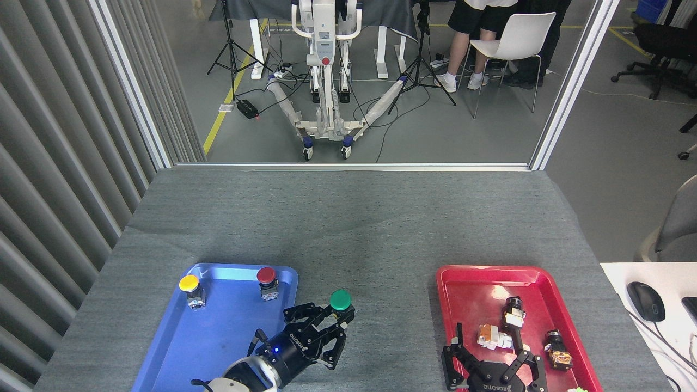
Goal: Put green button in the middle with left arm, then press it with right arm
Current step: 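Carry the green button out of the tray toward the table middle, then lower the green button onto the table and open the left gripper, then withdraw the left gripper back over the blue tray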
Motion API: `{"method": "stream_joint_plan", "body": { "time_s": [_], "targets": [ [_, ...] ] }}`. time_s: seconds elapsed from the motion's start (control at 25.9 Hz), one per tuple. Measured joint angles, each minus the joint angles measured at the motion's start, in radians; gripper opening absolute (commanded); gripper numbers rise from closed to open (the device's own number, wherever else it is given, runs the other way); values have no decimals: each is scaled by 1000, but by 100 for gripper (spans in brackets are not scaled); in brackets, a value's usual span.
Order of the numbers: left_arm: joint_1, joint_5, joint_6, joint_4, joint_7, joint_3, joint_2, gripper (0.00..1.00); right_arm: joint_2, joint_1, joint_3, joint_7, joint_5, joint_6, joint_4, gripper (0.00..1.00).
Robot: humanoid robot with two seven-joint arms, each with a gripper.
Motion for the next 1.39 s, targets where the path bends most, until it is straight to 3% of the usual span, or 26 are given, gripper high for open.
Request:
{"method": "stream_joint_plan", "body": {
  "time_s": [0.15,0.58,0.62,0.7,0.77,0.85,1.24,1.39],
  "targets": [
    [-44,-22,36,115,-4,-25,-43,0,-1,0,0,-1,0,0,0,100],
    [-89,-26,91,249,-5,-62,-72,2,0,1,0,1,0,-1,1,100],
    [-90,-25,92,252,-4,-63,-73,9,0,1,0,1,0,-1,1,100],
    [-90,-24,92,255,-4,-63,-73,40,0,1,0,2,0,-1,1,100],
    [-90,-23,93,258,-3,-63,-75,62,0,1,0,2,0,-1,2,100],
    [-90,-21,93,258,3,-63,-76,98,0,1,0,3,0,-1,2,100],
    [-80,-16,82,244,9,-63,-77,99,0,1,0,7,0,1,4,100],
    [-33,-13,102,157,2,-59,-72,99,0,1,0,9,0,1,5,100]
  ]
}}
